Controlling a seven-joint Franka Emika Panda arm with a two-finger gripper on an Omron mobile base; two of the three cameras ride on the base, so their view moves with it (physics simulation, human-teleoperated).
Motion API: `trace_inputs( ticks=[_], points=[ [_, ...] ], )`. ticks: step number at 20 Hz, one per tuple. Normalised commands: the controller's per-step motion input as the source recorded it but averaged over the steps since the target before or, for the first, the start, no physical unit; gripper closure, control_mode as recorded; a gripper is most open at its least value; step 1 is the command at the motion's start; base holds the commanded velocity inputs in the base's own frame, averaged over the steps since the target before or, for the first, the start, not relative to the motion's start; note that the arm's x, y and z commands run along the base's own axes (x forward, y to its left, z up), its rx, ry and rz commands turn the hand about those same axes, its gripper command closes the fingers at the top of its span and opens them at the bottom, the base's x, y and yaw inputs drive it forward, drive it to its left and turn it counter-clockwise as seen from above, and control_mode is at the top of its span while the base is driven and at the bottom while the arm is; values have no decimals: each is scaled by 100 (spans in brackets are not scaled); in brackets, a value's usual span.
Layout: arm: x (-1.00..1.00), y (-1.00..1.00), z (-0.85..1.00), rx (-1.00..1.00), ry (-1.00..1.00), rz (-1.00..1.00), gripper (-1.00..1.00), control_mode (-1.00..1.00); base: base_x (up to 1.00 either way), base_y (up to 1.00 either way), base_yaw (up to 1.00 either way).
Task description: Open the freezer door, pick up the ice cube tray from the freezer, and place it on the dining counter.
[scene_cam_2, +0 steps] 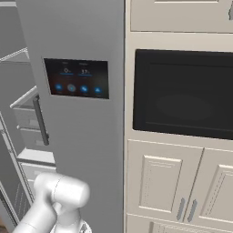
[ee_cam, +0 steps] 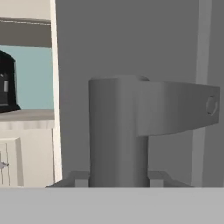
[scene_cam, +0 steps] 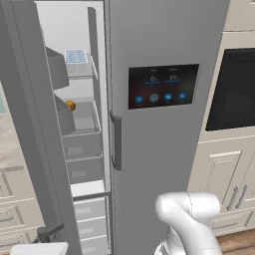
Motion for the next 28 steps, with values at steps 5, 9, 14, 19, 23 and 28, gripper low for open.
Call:
trace_inputs(
  ticks=[5,9,14,19,23,28],
  points=[
    [0,0,0,0,0,0,100,-100,0,0,0],
    [0,0,0,0,0,-1,100,-100,0,0,0],
    [0,0,0,0,0,0,-100,-100,0,0,0],
    [0,0,0,0,0,0,-100,-100,0,0,0],
    [0,0,0,0,0,0,-100,-100,0,0,0],
    [0,0,0,0,0,0,-100,-100,0,0,0]
  ],
)
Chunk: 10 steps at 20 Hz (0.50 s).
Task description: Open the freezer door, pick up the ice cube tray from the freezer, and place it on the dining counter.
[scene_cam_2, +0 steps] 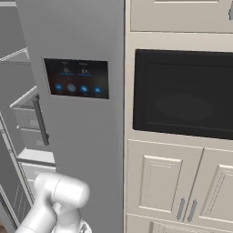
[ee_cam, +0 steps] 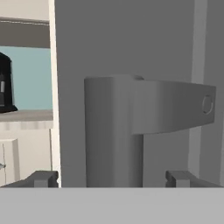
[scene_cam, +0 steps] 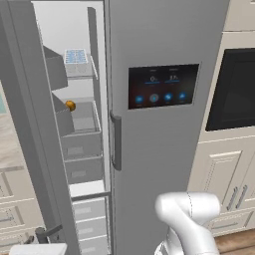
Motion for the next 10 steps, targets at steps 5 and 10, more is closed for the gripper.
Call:
trace_inputs(
  ticks=[5,10],
  points=[
    [-3,0,0,0,0,0,-100,-100,0,0,0],
    [-24,0,15,0,1,0,-100,-100,0,0,0]
  ],
)
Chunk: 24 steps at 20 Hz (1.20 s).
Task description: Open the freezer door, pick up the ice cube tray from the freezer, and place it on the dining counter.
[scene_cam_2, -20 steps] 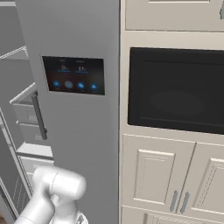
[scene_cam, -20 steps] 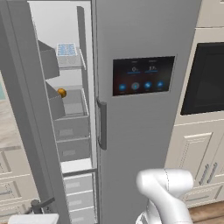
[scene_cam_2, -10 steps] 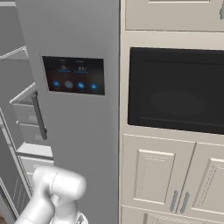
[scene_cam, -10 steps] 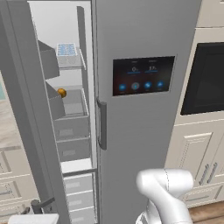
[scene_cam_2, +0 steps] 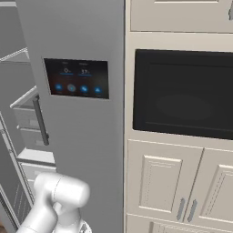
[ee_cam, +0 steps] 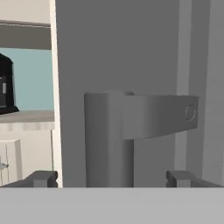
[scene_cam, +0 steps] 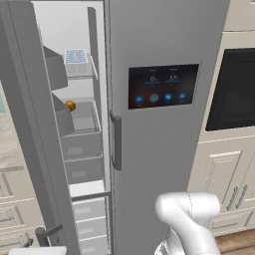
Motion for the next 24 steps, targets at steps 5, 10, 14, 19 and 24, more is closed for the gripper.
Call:
trace_inputs(
  ticks=[5,10,14,19,24],
  points=[
    [-15,0,37,0,0,0,-100,-100,0,0,0],
    [-2,-7,54,0,1,0,-100,-100,0,0,0],
    [-2,-17,63,0,4,0,-100,-100,0,0,0],
    [-12,-26,65,0,5,0,-100,-100,0,0,0],
    [-21,-27,76,0,6,0,-100,-100,0,0,0]
  ],
)
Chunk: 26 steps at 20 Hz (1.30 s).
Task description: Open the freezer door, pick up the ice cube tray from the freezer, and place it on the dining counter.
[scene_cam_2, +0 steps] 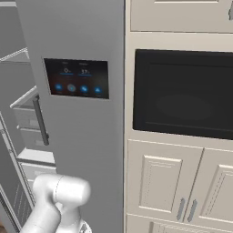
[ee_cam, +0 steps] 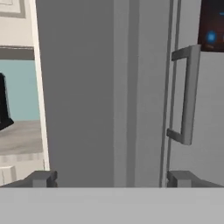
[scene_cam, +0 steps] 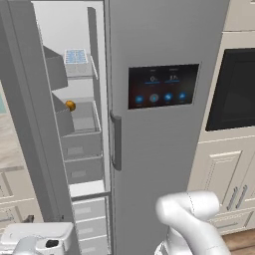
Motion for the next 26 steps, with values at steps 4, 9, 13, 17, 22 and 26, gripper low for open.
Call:
trace_inputs(
  ticks=[4,9,13,17,22,26],
  points=[
    [-15,-20,81,0,10,0,-100,-100,0,0,0],
    [-19,-26,65,0,7,0,-100,-100,0,0,0],
    [-17,-36,47,0,1,0,-100,-100,0,0,0],
    [-7,-42,43,0,0,4,-100,-100,0,0,0],
    [0,-48,35,0,0,15,-100,-100,0,0,0],
    [-3,-53,24,0,0,17,-100,-100,0,0,0]
  ],
)
